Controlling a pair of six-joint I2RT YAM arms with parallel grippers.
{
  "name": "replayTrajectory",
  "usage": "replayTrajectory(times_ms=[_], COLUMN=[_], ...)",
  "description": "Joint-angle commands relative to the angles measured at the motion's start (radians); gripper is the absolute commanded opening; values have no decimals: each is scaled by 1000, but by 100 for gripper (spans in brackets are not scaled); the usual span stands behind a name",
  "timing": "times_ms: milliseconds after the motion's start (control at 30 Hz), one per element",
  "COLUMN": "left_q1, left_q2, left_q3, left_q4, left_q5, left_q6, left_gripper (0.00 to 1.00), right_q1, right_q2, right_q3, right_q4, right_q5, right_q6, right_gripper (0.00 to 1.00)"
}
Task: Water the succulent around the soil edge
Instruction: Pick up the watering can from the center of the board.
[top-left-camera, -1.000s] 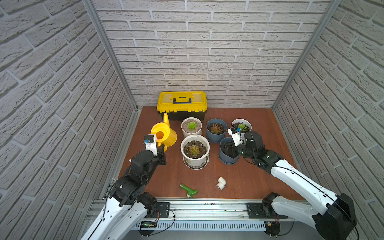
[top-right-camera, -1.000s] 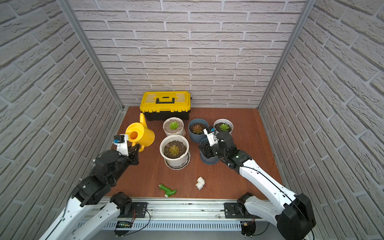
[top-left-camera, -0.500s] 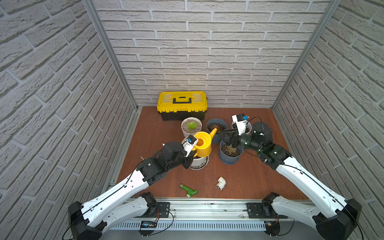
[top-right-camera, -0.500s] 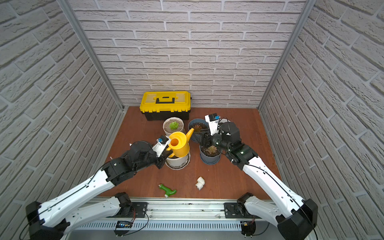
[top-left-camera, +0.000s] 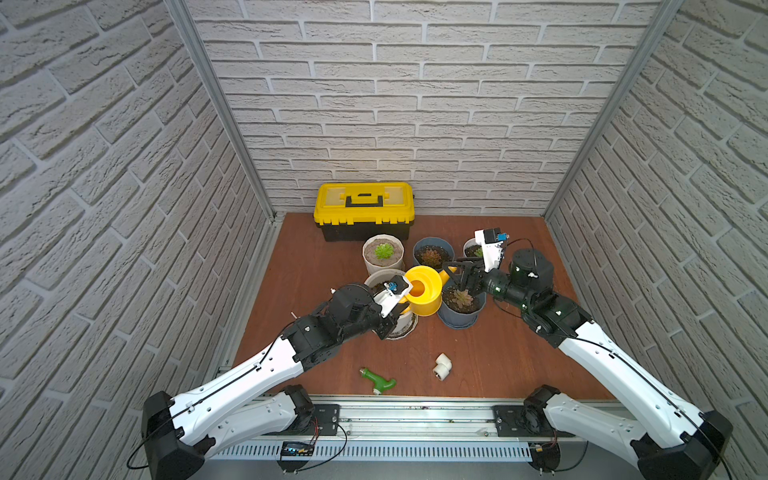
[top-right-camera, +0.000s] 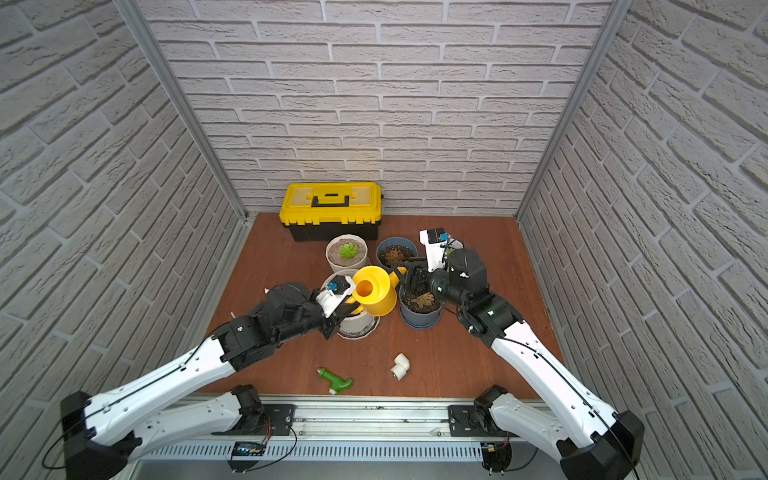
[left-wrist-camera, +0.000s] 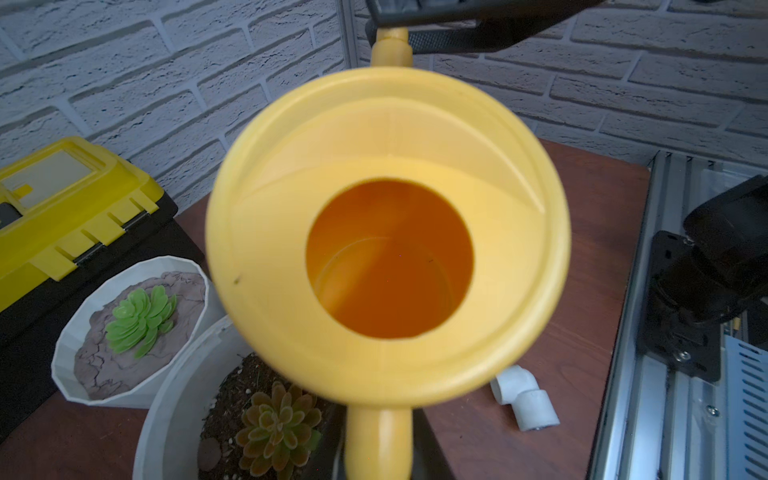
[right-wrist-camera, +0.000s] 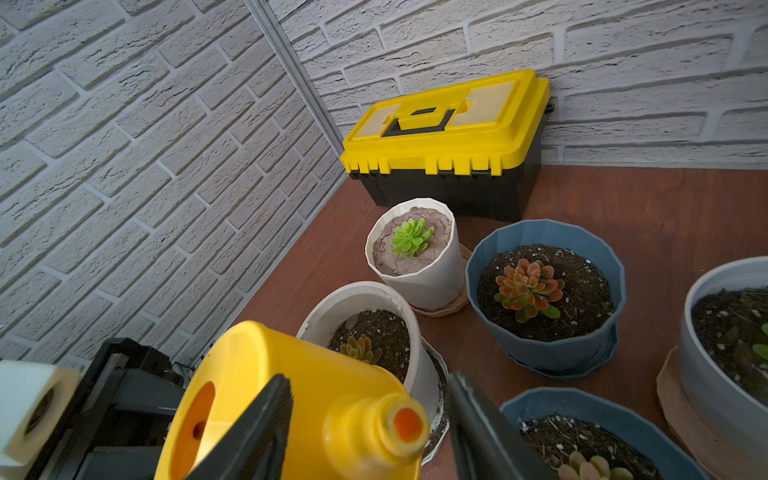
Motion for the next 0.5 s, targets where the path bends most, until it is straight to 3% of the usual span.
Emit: replayTrajectory(times_ms=[0,267,467], left_q1=[-5,-5,-5], left_q2=[37,116,123], left_q3=[-6,5,3], left_q4=[151,222,244], left_q5=[41,134,135], left_q6=[45,79,76], left_gripper=[0,0,0], right_q1=[7,4,-22], right_q2=[-40,-94,-68], right_q3=[-29,-67,-49], right_q4=[17,10,-64], right_q5=[60,157,229], right_q6=[-36,-45,34], right_gripper=[65,69,69])
